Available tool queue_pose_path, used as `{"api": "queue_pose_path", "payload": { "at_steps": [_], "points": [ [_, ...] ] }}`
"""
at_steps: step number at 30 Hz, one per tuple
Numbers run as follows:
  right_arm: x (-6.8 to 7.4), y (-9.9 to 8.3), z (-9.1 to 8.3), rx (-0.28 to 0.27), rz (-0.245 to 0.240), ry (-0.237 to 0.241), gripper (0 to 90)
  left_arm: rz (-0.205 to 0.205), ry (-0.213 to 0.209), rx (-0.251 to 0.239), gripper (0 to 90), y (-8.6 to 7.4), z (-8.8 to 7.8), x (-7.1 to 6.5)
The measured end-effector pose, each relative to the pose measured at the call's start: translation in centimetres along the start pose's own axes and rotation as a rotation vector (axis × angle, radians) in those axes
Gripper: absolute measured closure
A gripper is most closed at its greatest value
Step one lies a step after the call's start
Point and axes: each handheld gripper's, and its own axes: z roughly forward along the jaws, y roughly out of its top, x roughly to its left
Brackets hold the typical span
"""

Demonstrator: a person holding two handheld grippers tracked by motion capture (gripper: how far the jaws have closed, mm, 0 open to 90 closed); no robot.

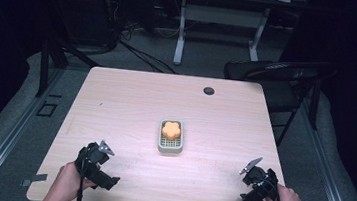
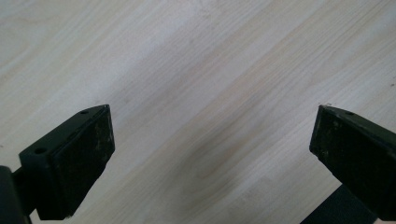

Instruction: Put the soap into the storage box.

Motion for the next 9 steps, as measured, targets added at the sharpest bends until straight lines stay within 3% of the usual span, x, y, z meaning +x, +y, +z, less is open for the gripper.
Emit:
{"api": "queue_pose_path", "payload": {
  "at_steps": [9],
  "points": [
    [0.04,-0.08,0.00,0.002,-0.026,0.009,15.2,0.027,0.005,-0.021,0.2,0.74,0.28,0.03]
  ]
}}
